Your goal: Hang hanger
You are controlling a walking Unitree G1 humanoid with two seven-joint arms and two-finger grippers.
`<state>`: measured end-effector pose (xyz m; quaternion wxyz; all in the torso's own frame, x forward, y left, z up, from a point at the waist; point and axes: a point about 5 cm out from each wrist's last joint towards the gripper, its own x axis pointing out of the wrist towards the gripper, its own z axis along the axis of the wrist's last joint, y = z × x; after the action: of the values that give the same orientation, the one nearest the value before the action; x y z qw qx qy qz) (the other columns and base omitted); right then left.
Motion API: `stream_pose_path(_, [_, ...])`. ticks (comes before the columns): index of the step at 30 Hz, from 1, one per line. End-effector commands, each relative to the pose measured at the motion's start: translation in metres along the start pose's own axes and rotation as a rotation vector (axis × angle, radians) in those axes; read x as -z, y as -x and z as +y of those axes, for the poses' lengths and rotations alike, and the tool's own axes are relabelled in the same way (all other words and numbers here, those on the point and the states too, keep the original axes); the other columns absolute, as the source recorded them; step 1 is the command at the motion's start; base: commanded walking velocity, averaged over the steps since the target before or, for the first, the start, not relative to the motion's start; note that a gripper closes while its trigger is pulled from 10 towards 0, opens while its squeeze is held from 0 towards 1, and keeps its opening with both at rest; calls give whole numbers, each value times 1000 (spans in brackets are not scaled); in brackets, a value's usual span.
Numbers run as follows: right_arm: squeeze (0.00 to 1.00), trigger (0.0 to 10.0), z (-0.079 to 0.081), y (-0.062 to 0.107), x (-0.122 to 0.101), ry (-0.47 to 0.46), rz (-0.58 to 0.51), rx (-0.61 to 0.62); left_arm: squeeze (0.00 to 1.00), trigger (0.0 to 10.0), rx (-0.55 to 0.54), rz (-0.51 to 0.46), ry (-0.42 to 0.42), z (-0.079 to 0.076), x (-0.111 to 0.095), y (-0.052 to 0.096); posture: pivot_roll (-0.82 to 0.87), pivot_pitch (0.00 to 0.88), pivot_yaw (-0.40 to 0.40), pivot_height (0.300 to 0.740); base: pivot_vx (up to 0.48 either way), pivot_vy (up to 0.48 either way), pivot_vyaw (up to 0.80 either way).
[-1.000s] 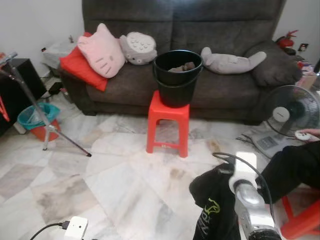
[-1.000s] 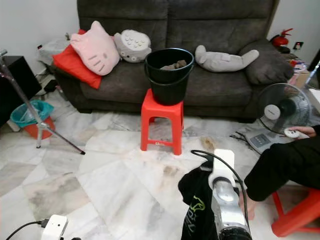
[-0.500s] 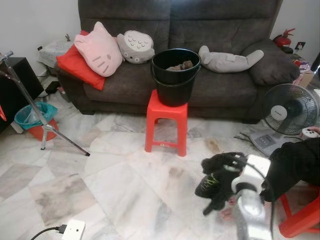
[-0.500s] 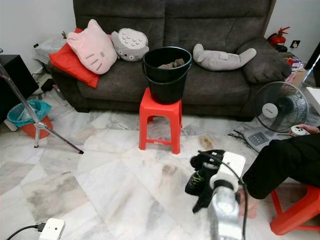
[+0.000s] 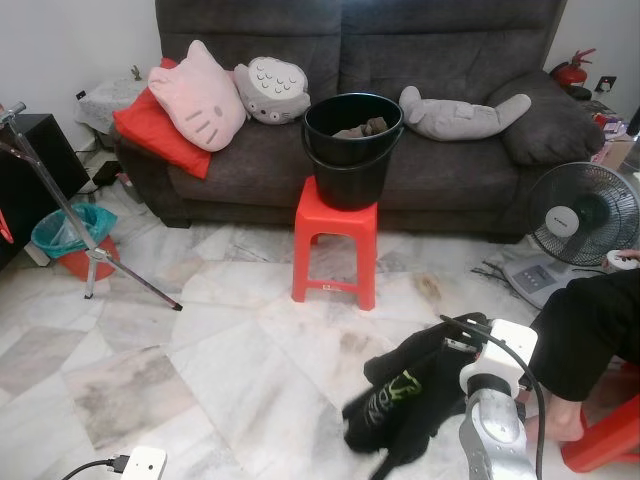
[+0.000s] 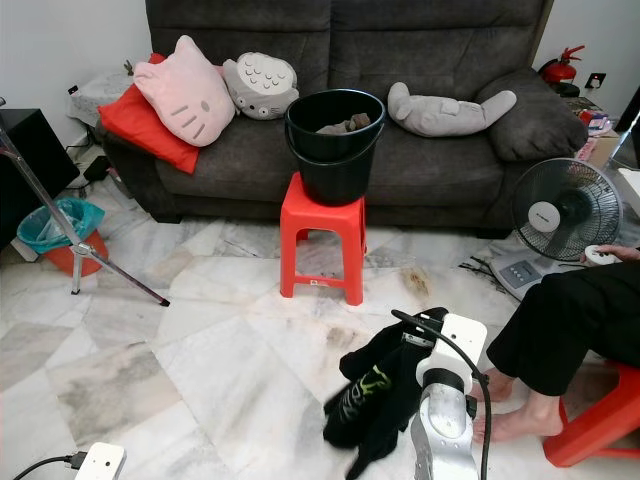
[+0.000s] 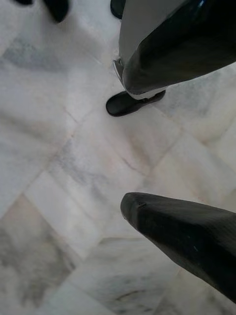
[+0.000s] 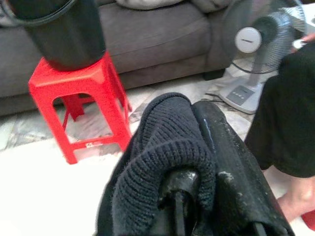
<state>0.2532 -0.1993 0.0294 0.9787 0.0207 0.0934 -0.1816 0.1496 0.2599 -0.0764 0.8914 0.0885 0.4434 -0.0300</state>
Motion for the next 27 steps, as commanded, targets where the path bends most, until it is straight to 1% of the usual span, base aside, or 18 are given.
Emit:
stream_pose_path(1, [0, 10000, 6, -1, -14, -11, -74, -20, 0, 10000, -7, 28, -14, 5, 9, 4, -209, 0, 53, 740, 0, 0, 800])
stream_pose_path(7, [0, 10000, 5, 6, -11, -4, -70, -32, 0, 10000, -10, 46, -16, 5, 16, 7, -229, 0, 61, 740, 0, 0, 800])
stream_pose_path(12, [0, 10000, -3, 8, -10, -3, -72, -21, 0, 10000, 3, 61, -25, 3, 21, 8, -241, 0, 59, 740, 0, 0, 800])
stream_pose_path(15, [0, 10000, -5, 9, -10, -1, -69, -25, 0, 10000, 2, 62, -8, 1, 25, 9, -231, 0, 44, 740, 0, 0, 800])
stream_pose_path(19, [0, 10000, -6, 9, -11, 11, -68, -44, 0, 10000, -5, 65, 10, -2, 28, 10, -219, 0, 25, 740, 0, 0, 800])
stream_pose_path(21, [0, 10000, -7, 7, -14, 15, -73, -57, 0, 10000, -23, 63, 42, -4, 30, 10, -199, 0, 8, 740, 0, 0, 800])
stream_pose_path(27, [0, 10000, -16, 1, -22, 26, -93, -47, 0, 10000, -29, 63, 58, -10, 30, 9, -207, 0, 1, 740, 0, 0, 800])
